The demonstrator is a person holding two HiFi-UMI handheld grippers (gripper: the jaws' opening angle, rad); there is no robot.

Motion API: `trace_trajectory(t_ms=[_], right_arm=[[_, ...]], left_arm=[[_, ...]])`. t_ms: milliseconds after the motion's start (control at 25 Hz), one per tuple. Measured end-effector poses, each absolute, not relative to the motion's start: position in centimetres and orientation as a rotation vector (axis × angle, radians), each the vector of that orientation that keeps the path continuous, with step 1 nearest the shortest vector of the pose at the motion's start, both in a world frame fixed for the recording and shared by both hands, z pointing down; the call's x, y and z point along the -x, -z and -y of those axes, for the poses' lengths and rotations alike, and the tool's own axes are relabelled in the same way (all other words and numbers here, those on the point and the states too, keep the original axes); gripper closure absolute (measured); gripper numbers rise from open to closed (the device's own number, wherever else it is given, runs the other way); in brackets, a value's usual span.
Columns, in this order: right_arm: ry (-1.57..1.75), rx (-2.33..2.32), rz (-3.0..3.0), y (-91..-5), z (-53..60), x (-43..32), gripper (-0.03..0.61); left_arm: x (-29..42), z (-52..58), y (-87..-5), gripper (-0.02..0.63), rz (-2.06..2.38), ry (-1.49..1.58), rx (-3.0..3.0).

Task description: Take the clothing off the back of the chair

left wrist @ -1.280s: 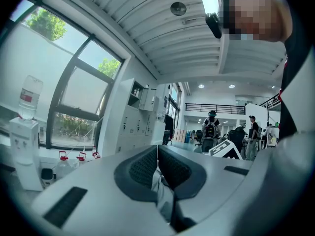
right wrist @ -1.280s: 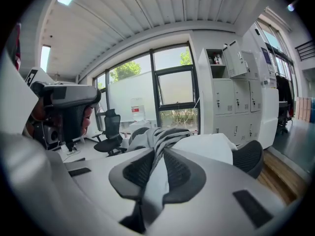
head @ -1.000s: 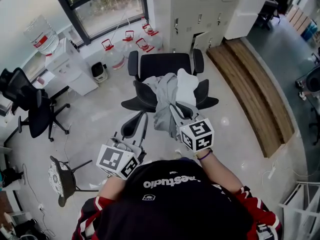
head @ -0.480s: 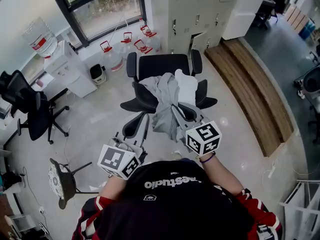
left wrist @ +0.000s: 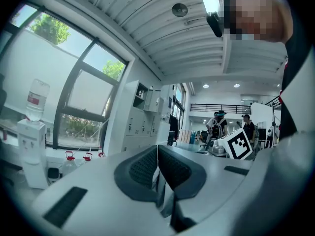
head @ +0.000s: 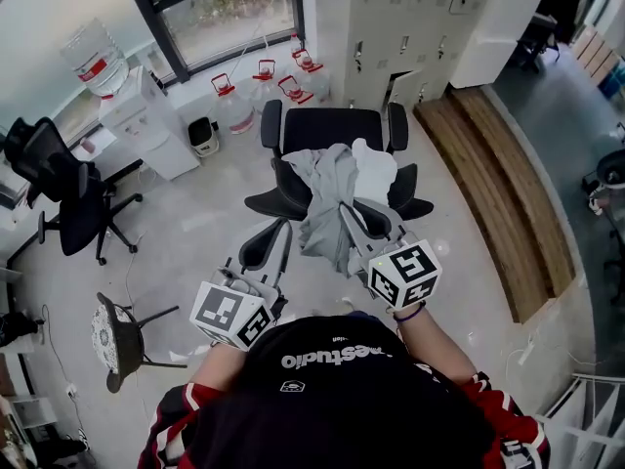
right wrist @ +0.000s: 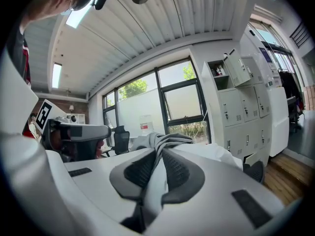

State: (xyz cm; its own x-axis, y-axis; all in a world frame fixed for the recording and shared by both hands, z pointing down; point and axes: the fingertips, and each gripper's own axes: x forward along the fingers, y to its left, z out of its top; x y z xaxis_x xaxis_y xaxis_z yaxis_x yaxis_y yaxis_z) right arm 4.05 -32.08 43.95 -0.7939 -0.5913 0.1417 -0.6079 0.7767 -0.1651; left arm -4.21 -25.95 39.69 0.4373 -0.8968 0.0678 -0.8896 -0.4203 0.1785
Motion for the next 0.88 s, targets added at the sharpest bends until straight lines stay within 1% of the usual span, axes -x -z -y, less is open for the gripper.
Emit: trace_trajectory(t_ms=[520,880], right_arm=[[-0.242,-0.730,2.937,-43.1,33.6,-0.9,0.525],[-0.209,-0.635,2.963,-41.2,32.3,5.5,0.525]], left_arm=[[7.0,25.1,-40.5,0.588,1.779,0.065,-2.310],[13.9,21.1,-38.8,0.588,1.941,0.123,-2.205]])
